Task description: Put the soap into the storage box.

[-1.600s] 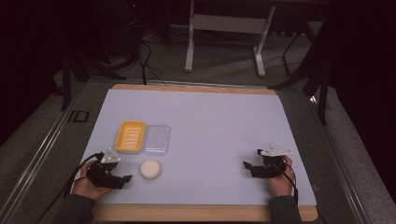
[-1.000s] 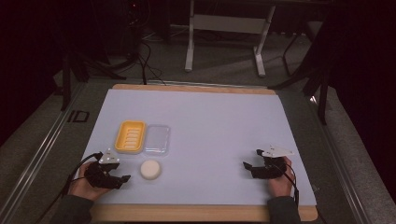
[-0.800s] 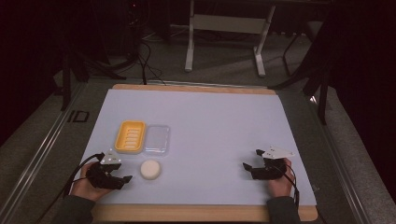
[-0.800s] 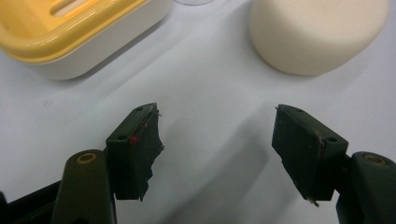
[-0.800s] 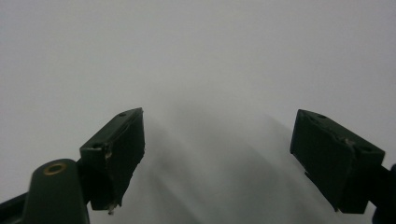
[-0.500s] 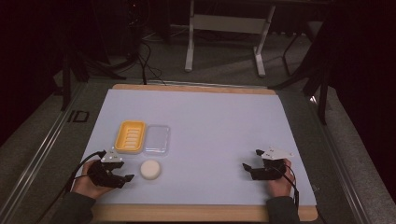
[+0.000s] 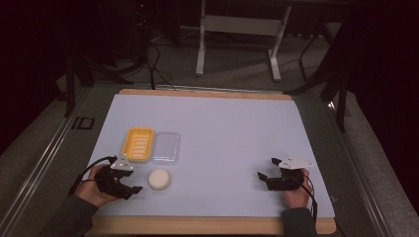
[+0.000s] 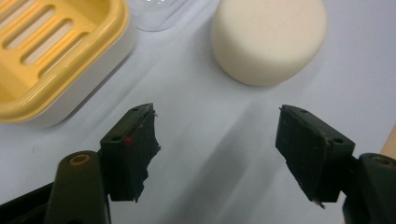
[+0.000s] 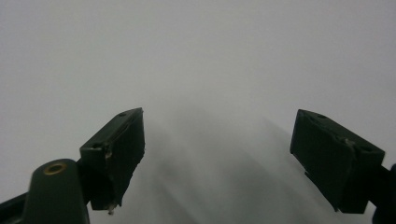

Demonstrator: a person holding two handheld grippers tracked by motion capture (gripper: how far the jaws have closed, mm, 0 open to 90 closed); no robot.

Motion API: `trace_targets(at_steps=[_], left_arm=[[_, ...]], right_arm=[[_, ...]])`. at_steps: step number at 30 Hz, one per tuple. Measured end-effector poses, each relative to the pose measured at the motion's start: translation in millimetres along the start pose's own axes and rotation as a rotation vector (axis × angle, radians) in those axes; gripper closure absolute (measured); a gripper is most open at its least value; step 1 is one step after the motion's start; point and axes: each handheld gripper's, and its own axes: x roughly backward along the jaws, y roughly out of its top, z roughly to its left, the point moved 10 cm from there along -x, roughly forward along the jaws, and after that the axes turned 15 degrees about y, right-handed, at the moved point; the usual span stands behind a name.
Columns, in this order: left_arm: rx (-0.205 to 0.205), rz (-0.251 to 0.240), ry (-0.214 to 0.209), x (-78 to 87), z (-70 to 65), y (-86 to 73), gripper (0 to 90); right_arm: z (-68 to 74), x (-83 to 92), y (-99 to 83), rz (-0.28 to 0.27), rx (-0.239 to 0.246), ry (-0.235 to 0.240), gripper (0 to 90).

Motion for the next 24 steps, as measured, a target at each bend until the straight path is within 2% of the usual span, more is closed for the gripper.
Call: trace_targets(at_steps=[3, 5, 9, 16, 24], left_arm=[[-0.035, 0.016, -0.009, -1.2, -2.3, 2.8, 26.7], [-0.035, 0.017, -0.017, -1.7, -3.8, 4.3, 26.5], [-0.068, 0.028, -0.039, -4.0, -9.1, 11.4, 25.8], [-0.130, 0.059, -0.042, -8.0, -15.4, 18.8, 22.1], [-0.154, 0.074, -0.045, -12.5, -21.0, 23.3, 17.5]], right_arm=[[0.4, -0.1, -0.1, 0.002, 0.002, 0.001, 17.5], [0.5, -0.1, -0.2, 0.004, 0.003, 0.001, 17.5], [0.6, -0.1, 0.0, 0.002, 0.002, 0.004, 17.5], [1.2, 0.1, 0.1, -0.001, 0.004, 0.007, 17.4], [1.5, 0.1, 0.2, -0.001, 0.007, 0.010, 17.4]])
